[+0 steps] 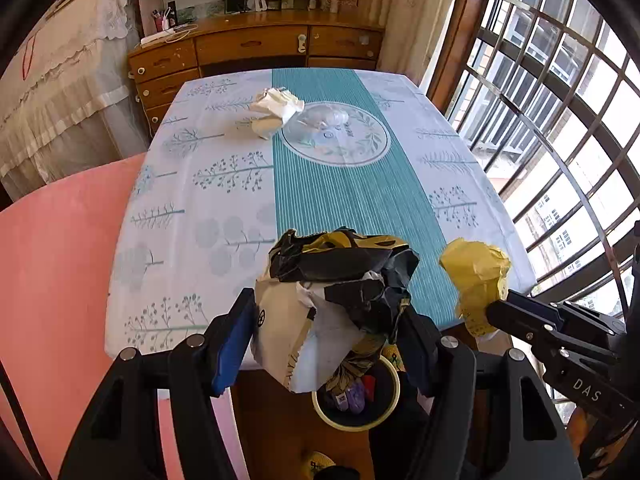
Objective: Collect trash
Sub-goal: 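Carry the black-gold wrapper and yellow paper over the bin and open both tools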
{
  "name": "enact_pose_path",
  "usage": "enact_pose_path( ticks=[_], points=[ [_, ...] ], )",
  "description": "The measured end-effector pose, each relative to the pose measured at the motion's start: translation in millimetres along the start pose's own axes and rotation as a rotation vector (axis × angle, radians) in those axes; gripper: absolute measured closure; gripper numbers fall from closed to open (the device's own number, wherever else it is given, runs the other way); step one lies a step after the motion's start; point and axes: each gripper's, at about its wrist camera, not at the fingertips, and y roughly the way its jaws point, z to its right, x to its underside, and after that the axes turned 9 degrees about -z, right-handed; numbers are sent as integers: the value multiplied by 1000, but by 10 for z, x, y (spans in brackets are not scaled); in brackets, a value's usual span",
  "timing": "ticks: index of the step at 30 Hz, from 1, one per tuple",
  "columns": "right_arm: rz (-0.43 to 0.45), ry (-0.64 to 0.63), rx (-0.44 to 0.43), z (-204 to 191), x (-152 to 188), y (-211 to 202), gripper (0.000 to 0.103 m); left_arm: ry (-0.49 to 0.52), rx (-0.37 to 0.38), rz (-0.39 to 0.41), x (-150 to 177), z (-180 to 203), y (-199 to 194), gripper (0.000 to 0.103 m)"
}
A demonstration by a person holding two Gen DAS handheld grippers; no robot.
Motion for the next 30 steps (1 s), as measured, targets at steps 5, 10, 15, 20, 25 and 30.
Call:
enact_pose_path(
  ticks=[5, 10, 15, 20, 25, 30],
  points=[
    [-69, 17, 24, -92, 492, 35, 80, 34, 12, -57, 444, 62, 32, 39],
    [-161, 38, 34, -39, 832, 124, 80, 41, 28, -140, 761, 203, 204, 39],
    [-242, 62, 44, 158, 1024, 365, 80, 22, 39, -204, 999, 343, 487, 39],
    [-322, 98, 53, 502, 1255, 890, 80, -16, 53, -249, 1268, 472, 1033, 38],
    [-400, 168, 50, 966, 1540, 1647, 80, -49, 38, -308, 1570, 577, 1863, 38],
    [-427, 237, 53, 1404, 1823, 2355, 80, -101, 30, -349, 1843, 559, 2695, 36]
  ],
)
